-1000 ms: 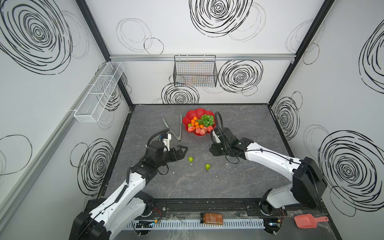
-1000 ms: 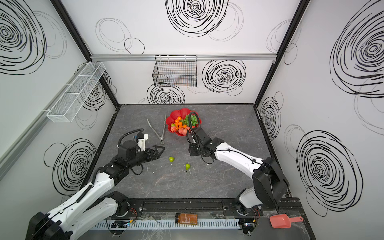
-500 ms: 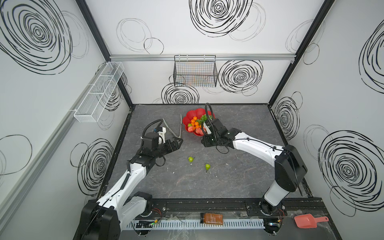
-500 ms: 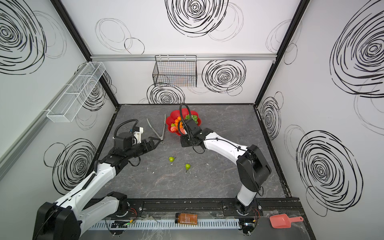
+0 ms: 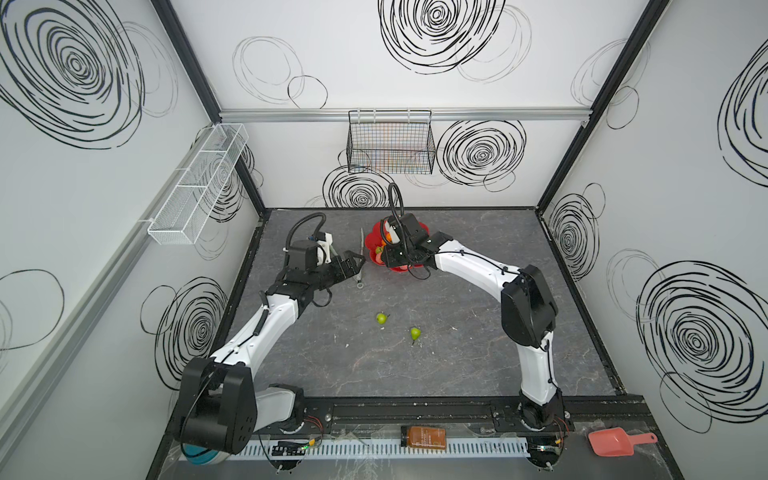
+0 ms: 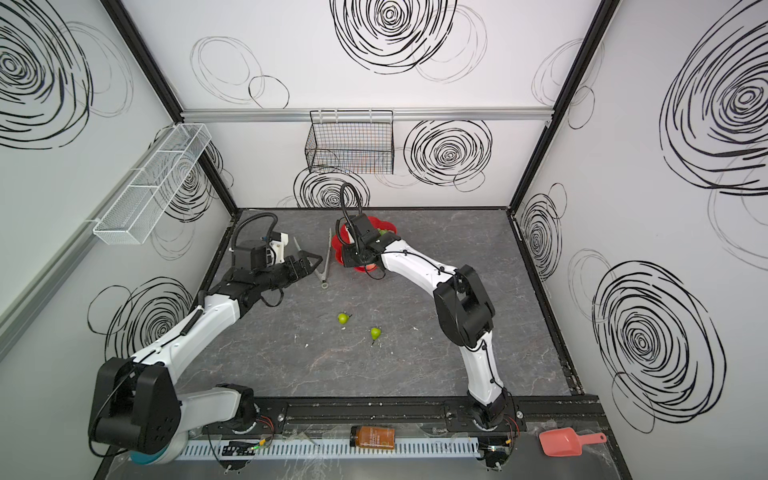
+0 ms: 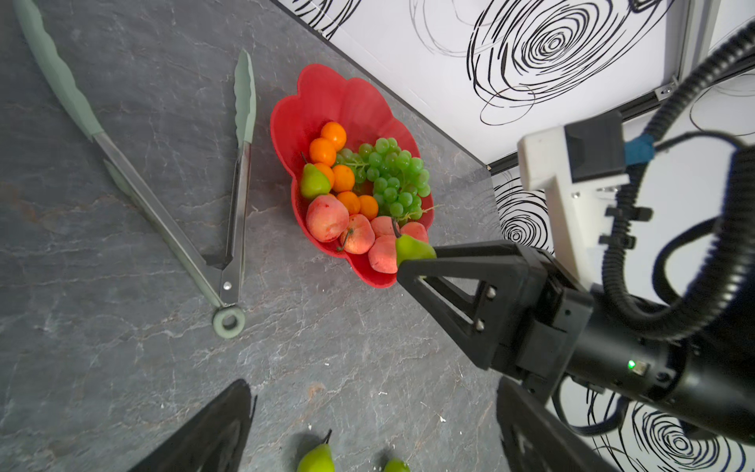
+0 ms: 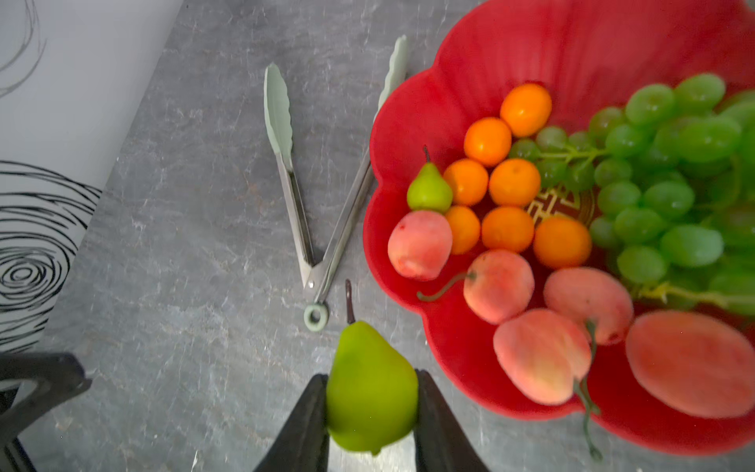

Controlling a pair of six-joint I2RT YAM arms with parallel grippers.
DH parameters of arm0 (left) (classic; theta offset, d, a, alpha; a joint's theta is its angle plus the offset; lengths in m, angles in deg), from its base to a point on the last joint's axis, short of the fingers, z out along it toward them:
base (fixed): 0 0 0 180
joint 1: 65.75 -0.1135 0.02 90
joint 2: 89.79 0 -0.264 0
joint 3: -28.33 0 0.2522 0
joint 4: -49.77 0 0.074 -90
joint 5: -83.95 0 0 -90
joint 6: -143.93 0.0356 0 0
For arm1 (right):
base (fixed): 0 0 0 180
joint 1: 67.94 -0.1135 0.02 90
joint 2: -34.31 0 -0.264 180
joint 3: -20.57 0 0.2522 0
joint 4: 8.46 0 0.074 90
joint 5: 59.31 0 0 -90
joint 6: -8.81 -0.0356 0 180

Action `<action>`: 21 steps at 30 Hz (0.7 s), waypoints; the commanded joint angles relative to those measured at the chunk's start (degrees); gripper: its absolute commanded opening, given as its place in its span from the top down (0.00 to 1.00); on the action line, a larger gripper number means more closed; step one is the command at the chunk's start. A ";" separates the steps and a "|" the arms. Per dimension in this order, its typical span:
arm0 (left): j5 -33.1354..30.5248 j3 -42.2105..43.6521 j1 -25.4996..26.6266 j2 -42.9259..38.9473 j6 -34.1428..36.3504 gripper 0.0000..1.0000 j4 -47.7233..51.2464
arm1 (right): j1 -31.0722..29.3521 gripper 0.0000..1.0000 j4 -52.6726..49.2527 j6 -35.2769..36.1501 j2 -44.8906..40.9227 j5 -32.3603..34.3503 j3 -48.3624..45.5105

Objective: Place and organize the fake fruits in the fruit bowl
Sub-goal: 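Lift and carry the pear over the red bowl with the right gripper, then lower the pear into the bowl and open the right gripper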

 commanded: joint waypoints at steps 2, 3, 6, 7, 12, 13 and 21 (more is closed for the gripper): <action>0.47 -4.35 -0.66 3.50 2.23 0.04 -2.24 | 2.05 0.66 -3.08 2.53 5.40 -0.17 7.73; 0.23 -4.75 -0.65 4.16 2.24 0.04 -2.41 | 2.32 0.66 -3.11 2.84 6.57 -0.63 9.17; -0.25 -5.56 -0.64 5.66 2.15 0.04 -3.86 | 3.29 0.66 -3.11 3.35 10.31 -2.03 13.77; -0.40 -5.76 -0.58 6.19 2.15 0.04 -4.30 | 3.64 0.66 -3.01 3.47 11.59 -2.59 15.30; -0.75 -6.81 -0.65 8.71 2.59 0.04 -5.79 | 4.29 0.66 -0.63 4.29 15.67 -5.11 19.56; -0.76 -6.84 -0.65 9.03 2.67 0.04 -6.38 | 4.25 0.66 0.06 4.36 16.38 -5.37 19.98; 0.98 -5.51 -0.82 10.51 2.95 0.04 -9.28 | 5.01 0.65 4.22 3.92 21.17 -5.77 24.12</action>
